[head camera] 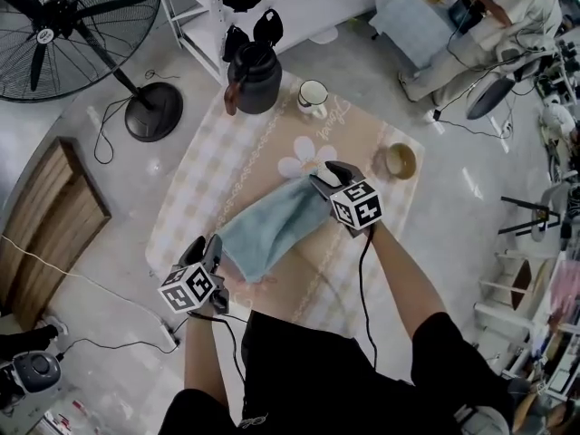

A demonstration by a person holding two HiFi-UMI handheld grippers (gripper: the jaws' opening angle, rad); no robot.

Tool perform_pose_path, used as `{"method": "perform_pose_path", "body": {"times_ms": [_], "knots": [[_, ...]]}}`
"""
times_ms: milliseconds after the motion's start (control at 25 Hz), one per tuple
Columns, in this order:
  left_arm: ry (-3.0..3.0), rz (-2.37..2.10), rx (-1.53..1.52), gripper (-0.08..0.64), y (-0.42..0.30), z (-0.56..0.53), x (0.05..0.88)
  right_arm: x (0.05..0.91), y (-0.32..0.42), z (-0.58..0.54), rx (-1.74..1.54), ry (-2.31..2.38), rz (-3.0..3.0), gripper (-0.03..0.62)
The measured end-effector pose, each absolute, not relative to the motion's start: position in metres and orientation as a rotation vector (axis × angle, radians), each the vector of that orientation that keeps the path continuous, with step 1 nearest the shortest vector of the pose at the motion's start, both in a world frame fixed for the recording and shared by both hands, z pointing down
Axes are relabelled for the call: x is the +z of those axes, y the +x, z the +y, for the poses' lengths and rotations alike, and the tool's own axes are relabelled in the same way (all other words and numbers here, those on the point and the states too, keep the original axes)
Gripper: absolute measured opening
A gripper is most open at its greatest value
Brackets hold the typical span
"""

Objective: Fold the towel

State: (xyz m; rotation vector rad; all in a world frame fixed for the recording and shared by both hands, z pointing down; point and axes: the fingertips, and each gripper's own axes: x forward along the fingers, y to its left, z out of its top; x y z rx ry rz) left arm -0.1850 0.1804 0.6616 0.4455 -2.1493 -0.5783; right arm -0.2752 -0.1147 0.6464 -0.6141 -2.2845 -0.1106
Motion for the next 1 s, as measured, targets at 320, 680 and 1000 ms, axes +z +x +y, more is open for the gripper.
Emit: {"method": "perform_pose_path", "body": {"times_ms": [320, 680, 1000], "knots": [[0.503, -2.217, -0.457, 0.186, -0.146, 0.161, 0.632, 0.622, -0.214, -0.124, -0.045, -0.594, -2.335, 0.196], [0.636, -2.251, -0.402, 0.184, -0.096, 0.089, 0.608, 0.597, -0.127, -0.137, -0.010, -0.597, -2.434, 0.198], [0.834, -2.225, -0.343, 0.186, -0.032, -0.002, 0.578, 0.566, -0.030, -0.182, 0.047, -0.536, -2.506, 0.204]]}}
